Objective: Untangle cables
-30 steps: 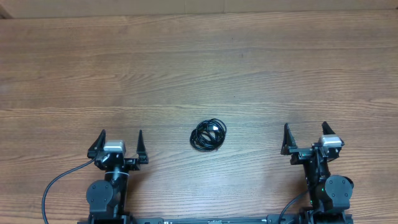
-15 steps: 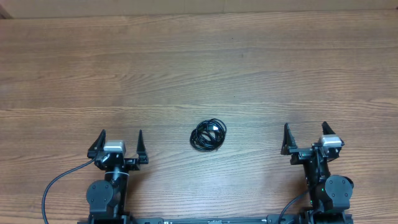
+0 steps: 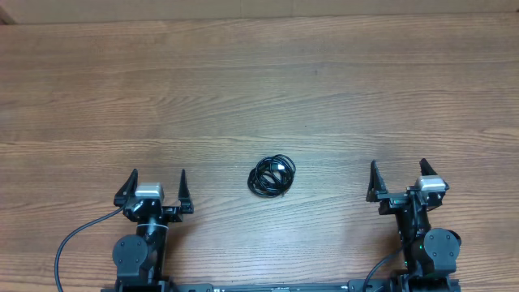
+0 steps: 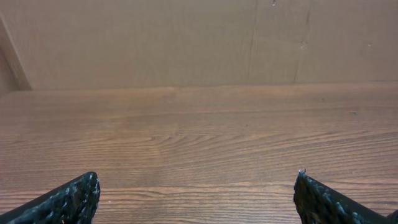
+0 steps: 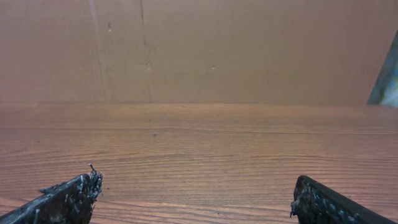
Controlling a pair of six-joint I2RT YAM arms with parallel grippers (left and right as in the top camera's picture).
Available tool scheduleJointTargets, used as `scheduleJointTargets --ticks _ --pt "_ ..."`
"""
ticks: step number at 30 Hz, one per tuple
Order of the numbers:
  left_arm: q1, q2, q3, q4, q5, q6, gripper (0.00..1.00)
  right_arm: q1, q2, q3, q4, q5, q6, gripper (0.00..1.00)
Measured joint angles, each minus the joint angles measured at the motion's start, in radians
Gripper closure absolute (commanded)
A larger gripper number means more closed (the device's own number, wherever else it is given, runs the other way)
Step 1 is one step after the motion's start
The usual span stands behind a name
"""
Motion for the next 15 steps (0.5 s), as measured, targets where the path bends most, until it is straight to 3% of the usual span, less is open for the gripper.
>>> scheduleJointTargets --ticks 15 --pt "0.0 0.0 0.0 0.0 0.0 0.0 0.0 0.0 0.0 0.0 0.0 0.0 0.0 0.0"
